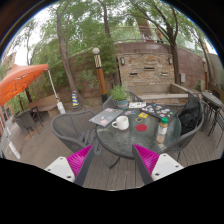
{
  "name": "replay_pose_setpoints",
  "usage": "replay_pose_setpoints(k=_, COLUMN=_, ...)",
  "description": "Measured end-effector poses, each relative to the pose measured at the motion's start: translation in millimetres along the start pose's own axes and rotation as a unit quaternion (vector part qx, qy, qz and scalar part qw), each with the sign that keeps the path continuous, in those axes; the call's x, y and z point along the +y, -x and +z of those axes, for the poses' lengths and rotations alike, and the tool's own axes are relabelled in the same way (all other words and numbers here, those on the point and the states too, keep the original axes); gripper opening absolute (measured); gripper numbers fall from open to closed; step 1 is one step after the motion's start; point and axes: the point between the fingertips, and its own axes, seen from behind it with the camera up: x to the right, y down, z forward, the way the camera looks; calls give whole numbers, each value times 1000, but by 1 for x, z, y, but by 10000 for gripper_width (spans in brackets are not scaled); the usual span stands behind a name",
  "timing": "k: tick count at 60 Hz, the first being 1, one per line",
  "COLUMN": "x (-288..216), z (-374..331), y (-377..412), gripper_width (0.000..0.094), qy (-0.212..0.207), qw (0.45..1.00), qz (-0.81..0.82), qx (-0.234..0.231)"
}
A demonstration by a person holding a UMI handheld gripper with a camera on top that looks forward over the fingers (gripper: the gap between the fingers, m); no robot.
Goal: Pour water
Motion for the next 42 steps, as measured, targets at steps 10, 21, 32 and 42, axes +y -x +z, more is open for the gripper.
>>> replay_pose_setpoints(k=10, x=2, z=2, y=-13, gripper_width=830, qy=-4, qw=999, qz=7, qx=40)
replay_pose_setpoints(k=21, x=7, z=17, y=-3, gripper_width=838, qy=-12, qw=997, qz=21, qx=76)
replay_pose_setpoints(k=32, x=12, z=35, y=-88, gripper_width=842, qy=-30, qw=990, qz=19, qx=134)
replay_pose_setpoints(k=42, x=-9, z=109, y=-195, gripper_width=833, qy=-82, qw=985, qz=-1, qx=153)
